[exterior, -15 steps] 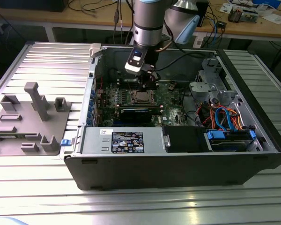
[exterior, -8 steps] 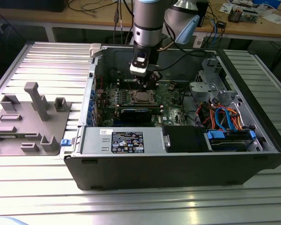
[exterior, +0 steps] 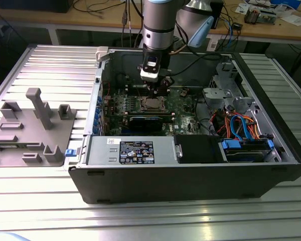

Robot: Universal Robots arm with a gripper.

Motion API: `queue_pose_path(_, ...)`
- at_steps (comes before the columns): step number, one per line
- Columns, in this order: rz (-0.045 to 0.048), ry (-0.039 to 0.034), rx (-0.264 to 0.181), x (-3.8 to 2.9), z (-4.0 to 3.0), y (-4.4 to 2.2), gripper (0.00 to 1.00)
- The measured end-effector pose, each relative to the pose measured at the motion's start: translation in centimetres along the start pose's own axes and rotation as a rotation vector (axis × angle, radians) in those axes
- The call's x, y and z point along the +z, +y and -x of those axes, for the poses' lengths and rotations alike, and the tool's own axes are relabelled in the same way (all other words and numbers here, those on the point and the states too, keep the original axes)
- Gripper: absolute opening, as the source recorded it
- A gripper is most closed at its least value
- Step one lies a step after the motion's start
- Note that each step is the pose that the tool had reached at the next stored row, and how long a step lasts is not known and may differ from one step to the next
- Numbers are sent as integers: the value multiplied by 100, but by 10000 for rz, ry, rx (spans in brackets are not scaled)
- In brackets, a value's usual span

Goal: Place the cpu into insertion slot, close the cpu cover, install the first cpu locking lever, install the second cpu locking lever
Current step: 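Install the first cpu locking lever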

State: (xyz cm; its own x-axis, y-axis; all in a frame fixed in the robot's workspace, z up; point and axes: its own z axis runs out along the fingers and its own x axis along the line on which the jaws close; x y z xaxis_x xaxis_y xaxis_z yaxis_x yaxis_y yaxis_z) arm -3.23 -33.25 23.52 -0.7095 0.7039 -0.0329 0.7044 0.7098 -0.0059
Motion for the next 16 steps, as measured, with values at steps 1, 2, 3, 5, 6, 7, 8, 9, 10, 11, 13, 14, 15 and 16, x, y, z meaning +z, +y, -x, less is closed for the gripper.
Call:
queue_pose_path(1,6,-1,-209,0,0,0,11)
queue_pose_path(2,13,-1,-394,1,0,0,11)
queue_pose_path(3,25,-5,-786,1,0,0,11)
queue_pose_path(5,40,-7,-1244,1,0,0,11)
queue_pose_path(6,49,-9,-1505,2,0,0,11)
queue_pose_path(7,57,-10,-1739,2,0,0,11)
queue_pose_path(8,63,-11,-1931,2,0,0,11)
queue_pose_path(9,74,-13,-2262,2,0,0,11)
queue_pose_path(10,82,-15,-2513,2,0,0,11)
queue_pose_path(11,89,-16,-2716,3,0,0,11)
queue_pose_path(13,91,-17,-2831,-5,0,-1,11)
queue_pose_path(14,92,-17,-2859,-15,0,-1,11)
queue_pose_path(15,94,-17,-2884,-24,0,-1,11)
queue_pose_path(16,96,-17,-2909,-32,1,-1,11)
